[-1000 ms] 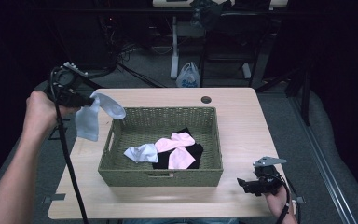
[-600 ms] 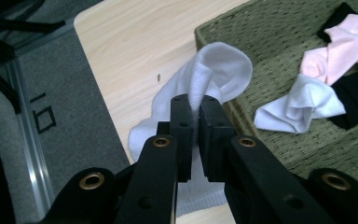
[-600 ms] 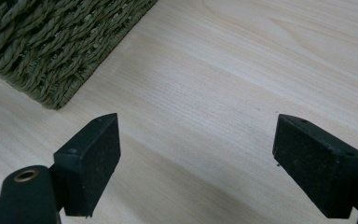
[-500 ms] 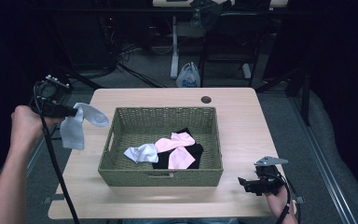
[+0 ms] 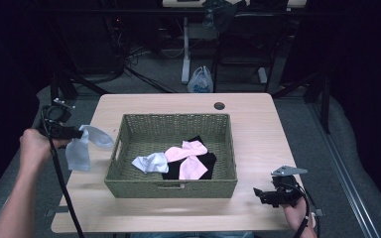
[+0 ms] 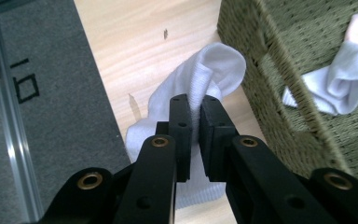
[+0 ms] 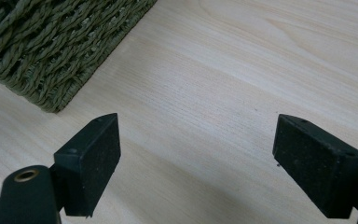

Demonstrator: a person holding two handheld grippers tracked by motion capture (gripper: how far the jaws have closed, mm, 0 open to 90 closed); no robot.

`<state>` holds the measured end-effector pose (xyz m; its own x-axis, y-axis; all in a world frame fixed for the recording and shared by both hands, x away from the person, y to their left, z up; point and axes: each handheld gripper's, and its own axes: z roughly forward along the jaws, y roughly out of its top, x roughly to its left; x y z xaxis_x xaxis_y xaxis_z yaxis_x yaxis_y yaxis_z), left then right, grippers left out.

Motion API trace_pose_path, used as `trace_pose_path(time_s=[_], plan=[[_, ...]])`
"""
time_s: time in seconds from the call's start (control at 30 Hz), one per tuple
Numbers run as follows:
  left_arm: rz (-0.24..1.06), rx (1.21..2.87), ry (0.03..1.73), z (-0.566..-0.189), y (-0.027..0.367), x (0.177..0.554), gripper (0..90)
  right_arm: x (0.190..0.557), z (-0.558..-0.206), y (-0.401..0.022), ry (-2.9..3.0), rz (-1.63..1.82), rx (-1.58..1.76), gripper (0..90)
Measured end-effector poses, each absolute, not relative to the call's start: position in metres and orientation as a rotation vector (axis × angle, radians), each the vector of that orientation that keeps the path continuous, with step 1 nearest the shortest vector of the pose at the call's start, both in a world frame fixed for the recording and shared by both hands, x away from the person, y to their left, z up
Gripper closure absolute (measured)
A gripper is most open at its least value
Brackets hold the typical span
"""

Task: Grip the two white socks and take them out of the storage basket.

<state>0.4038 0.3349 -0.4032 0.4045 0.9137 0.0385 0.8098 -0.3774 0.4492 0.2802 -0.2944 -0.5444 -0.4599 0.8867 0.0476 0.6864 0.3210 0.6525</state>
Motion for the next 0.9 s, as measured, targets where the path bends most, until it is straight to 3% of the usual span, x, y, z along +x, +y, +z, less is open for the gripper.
trace_pose_path(time_s=[0.7, 0.83, 0.9], plan=[[0.143, 2.322, 1.583, -0.512, 0.334, 0.411, 83.0, 0.28, -0.545, -0.294, 2.277, 0.875, 1.401, 14.7], [0.118, 2.31, 1.582, -0.522, 0.333, 0.411, 78.1, 0.28, -0.545, -0.294, 2.279, 0.875, 1.4, 14.7], [0.092, 2.296, 1.57, -0.519, 0.335, 0.41, 68.9, 0.28, -0.544, -0.294, 2.278, 0.878, 1.402, 14.7]])
